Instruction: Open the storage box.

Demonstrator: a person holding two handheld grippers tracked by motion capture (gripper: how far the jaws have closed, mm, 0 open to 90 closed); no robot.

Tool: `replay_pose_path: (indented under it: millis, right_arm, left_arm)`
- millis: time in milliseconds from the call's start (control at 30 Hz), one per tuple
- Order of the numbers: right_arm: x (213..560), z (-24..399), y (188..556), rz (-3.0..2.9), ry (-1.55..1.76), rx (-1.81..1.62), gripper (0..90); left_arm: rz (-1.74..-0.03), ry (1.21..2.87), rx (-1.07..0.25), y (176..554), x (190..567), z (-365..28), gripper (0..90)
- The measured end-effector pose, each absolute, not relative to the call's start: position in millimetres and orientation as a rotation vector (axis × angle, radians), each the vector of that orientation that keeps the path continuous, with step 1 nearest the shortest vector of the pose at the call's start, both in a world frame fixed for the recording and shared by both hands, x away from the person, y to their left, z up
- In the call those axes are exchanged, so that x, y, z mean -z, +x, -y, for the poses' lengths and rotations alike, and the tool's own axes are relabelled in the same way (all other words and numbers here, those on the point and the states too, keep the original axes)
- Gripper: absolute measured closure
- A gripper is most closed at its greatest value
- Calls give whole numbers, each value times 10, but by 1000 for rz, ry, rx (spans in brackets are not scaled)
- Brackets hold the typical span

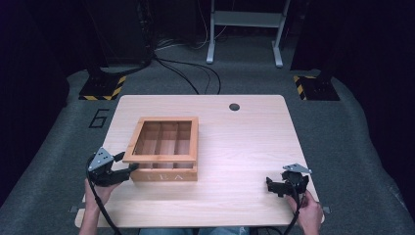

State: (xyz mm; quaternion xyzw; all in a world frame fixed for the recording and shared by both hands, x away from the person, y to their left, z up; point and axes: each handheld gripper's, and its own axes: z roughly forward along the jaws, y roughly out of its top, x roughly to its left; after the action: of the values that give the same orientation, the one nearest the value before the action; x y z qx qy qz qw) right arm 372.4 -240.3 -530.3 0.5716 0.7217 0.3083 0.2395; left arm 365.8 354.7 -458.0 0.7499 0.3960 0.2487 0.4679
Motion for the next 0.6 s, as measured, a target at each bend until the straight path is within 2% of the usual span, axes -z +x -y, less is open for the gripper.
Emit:
replay_pose_path:
  millis: [400,600]
  right_arm:
    - [5301,2400,3722,-1973,1572,-843,0]
    - [5301,2400,3722,-1974,1571,-843,0]
  left_arm:
    - [-973,1826,-608,3715,4498,-3556,337]
    - [-959,1831,-658,3769,4410,-3541,347]
